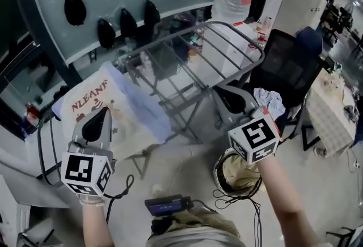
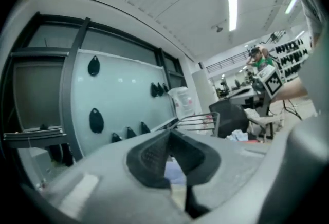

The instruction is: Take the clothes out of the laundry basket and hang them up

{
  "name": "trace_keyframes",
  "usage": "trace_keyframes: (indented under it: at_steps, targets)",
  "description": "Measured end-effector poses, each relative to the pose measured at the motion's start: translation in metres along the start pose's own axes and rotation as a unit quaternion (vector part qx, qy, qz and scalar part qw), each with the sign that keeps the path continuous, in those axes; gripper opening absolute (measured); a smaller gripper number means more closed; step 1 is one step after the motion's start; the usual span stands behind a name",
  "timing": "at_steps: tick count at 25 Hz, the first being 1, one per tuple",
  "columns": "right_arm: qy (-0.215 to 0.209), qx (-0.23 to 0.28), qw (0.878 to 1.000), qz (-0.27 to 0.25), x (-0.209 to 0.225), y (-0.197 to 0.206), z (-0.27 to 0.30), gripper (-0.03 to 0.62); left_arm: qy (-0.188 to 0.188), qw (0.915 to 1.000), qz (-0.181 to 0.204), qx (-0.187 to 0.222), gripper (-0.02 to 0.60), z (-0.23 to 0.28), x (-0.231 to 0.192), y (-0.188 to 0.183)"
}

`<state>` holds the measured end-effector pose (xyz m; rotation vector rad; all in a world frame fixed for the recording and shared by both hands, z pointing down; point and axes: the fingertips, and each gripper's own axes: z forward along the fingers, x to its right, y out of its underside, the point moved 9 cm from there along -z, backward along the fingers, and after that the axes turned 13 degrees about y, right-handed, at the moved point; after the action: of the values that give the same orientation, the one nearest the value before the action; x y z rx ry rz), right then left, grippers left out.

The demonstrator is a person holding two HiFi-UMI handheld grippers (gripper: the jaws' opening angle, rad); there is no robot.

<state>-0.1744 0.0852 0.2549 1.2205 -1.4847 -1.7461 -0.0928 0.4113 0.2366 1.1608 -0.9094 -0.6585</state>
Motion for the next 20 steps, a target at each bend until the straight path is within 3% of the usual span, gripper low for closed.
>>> trace_keyframes:
  at_steps: [5,10,15,20]
  targets:
    - [0.084,-0.030,0.996,-0.004,0.053,0.031,-0.083,0.003,0.103,0.9945,0.008,0.018,-0.008,0.058,0.071,-0.009]
    - [0.177,-0.063,0.982,-0.006,0.103,0.057,-0.173,0.003,0.206,0.9776,0.021,0.037,-0.008,0.109,0.145,-0.027]
    - [0.257,-0.101,0.961,0.007,0.139,0.080,-0.251,0.003,0.288,0.9560,0.032,0.045,-0.007,0.150,0.213,-0.043]
    - [0.335,-0.145,0.931,0.025,0.158,0.102,-0.326,0.003,0.378,0.9237,0.041,0.050,-0.006,0.188,0.280,-0.055]
